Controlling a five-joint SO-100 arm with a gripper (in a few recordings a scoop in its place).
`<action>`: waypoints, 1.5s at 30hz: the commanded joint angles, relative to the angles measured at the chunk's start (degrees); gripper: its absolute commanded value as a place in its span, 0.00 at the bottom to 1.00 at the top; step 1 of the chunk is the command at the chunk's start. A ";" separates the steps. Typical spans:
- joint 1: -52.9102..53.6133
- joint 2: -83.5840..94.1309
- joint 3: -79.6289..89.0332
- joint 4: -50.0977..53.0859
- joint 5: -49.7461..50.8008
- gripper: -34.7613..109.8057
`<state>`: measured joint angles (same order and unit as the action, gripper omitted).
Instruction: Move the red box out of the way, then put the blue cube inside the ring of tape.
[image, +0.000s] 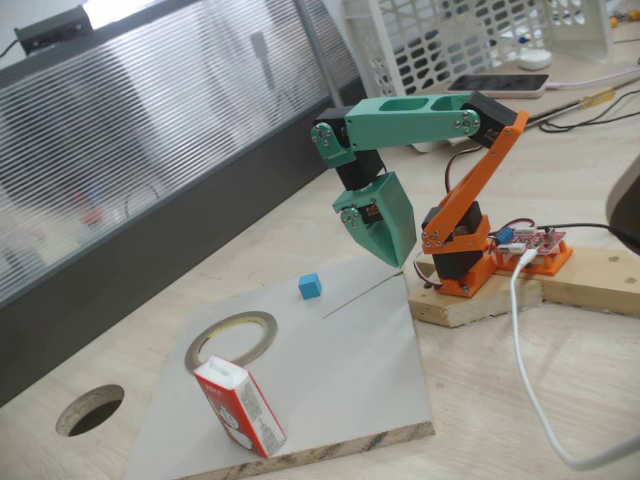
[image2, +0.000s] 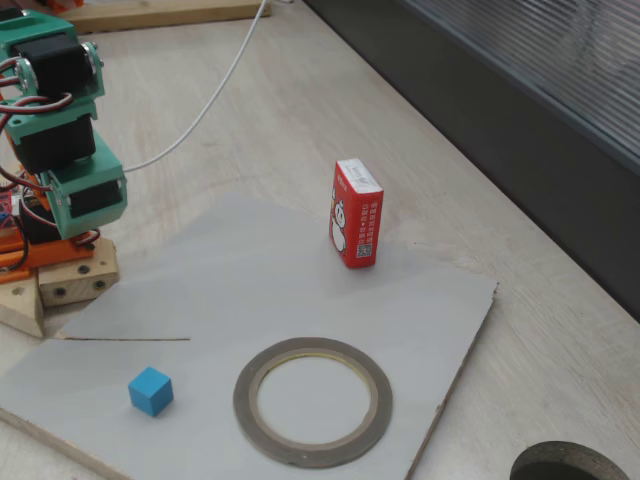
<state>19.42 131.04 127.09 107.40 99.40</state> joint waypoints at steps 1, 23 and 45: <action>0.88 1.05 0.62 0.79 1.32 0.24; 0.53 1.05 0.62 0.79 1.14 0.24; 0.35 -3.60 -1.49 0.53 0.88 0.24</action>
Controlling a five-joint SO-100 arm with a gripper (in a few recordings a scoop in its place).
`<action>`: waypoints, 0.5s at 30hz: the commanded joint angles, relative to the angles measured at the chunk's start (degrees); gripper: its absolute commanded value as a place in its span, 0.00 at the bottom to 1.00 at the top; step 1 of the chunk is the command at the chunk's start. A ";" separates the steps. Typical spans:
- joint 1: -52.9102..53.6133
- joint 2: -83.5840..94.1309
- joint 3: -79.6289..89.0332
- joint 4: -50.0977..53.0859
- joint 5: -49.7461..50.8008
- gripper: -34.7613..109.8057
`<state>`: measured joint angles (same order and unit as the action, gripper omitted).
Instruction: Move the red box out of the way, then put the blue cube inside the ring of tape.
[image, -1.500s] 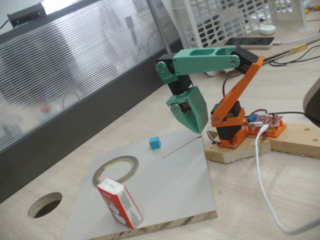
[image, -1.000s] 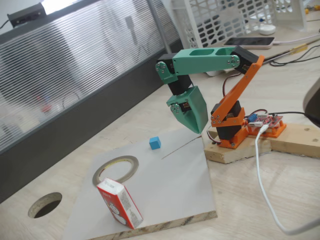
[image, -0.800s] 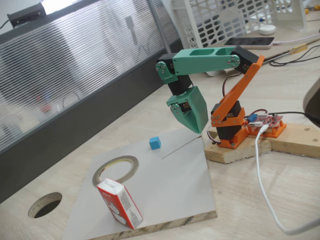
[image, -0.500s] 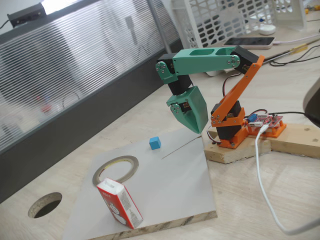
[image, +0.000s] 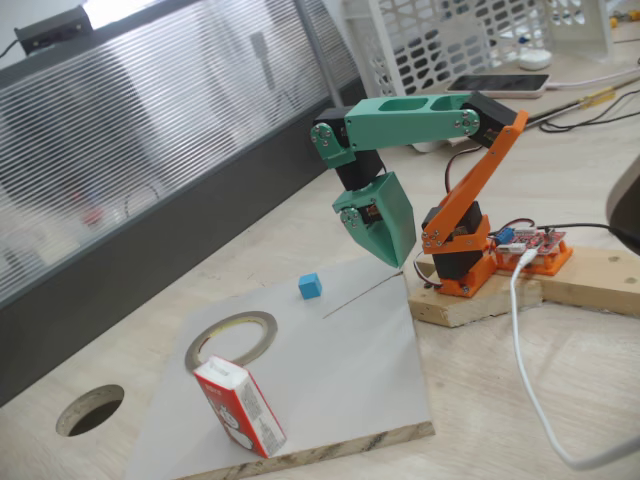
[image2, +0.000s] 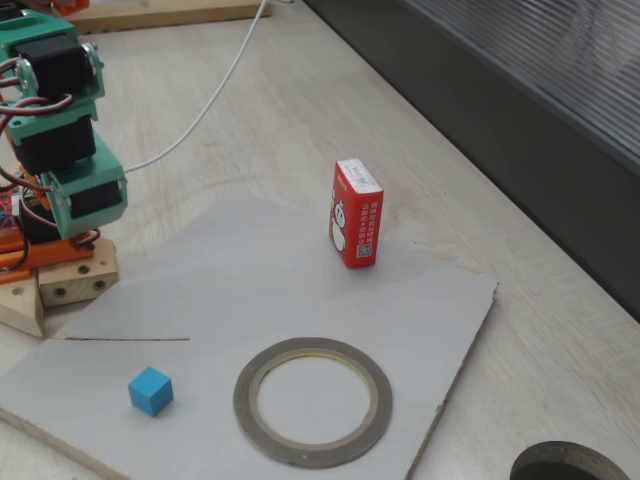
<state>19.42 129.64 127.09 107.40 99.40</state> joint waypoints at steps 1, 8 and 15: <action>0.35 -3.96 -2.99 0.53 0.88 0.24; 0.35 -15.38 -19.34 0.53 0.88 0.24; -10.20 -25.66 -30.59 0.53 0.88 0.24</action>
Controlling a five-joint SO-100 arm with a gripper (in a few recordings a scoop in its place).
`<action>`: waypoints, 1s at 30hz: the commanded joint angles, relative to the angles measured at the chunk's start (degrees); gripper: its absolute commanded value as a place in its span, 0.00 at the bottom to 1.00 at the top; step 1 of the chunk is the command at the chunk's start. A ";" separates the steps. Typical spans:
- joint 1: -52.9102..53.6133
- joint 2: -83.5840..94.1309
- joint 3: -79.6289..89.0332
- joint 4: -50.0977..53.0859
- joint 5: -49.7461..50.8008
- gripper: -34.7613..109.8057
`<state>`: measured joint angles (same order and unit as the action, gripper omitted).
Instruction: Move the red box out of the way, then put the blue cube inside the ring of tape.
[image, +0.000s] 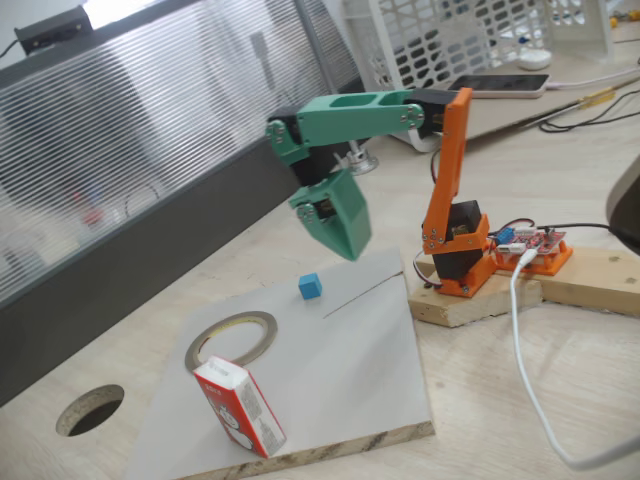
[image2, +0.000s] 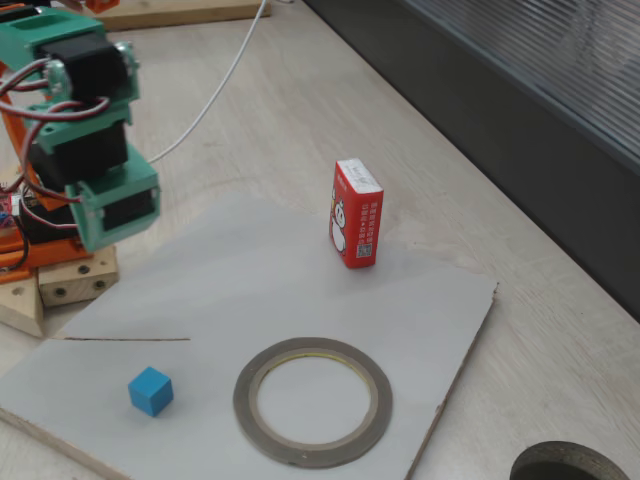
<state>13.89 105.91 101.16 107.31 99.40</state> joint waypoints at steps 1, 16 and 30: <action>-6.68 -2.81 -5.62 0.62 0.88 0.24; -33.13 -12.13 -9.67 0.62 0.79 0.24; -52.56 -28.04 -30.59 0.62 0.70 0.24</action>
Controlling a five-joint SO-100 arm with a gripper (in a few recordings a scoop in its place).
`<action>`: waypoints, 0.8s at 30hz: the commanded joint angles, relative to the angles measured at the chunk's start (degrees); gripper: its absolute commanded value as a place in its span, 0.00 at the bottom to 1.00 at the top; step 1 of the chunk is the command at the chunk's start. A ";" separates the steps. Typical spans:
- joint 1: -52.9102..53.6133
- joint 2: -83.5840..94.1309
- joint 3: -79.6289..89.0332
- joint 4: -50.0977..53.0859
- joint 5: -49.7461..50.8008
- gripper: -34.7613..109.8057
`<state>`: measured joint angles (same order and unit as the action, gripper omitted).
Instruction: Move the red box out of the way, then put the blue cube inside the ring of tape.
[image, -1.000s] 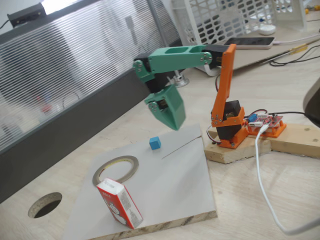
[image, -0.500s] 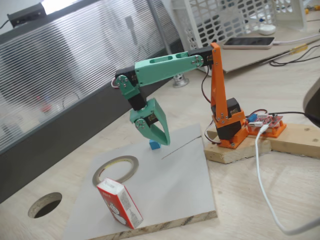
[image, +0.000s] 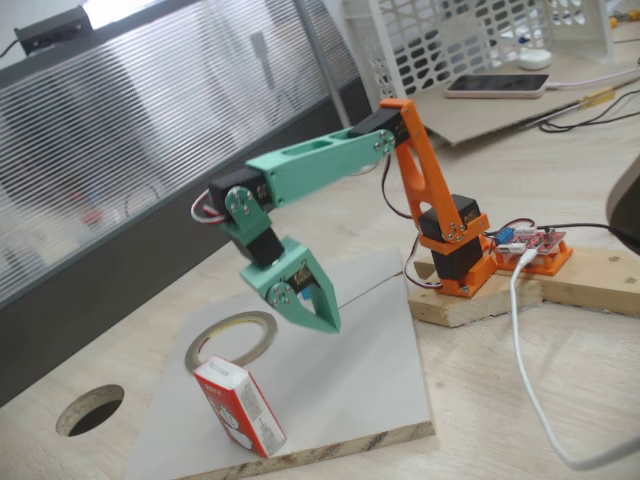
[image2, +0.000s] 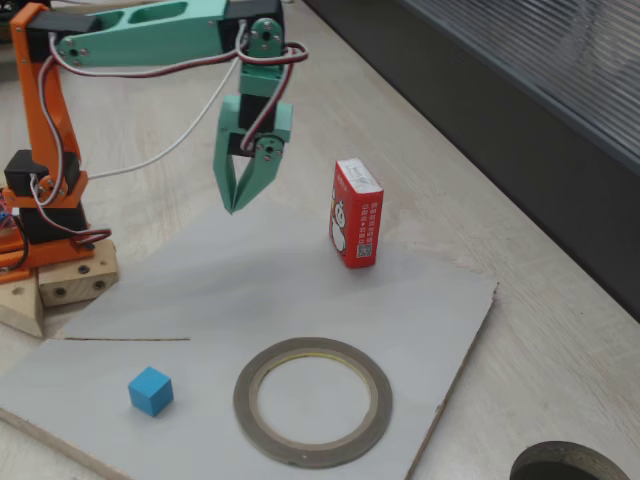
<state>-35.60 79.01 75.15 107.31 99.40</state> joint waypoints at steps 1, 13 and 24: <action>-3.78 -1.93 -5.98 0.62 0.70 0.24; -6.50 -9.84 -17.14 0.53 0.62 0.24; -5.89 -10.55 -16.87 -13.27 0.62 0.24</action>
<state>-41.31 67.68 58.97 95.80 99.40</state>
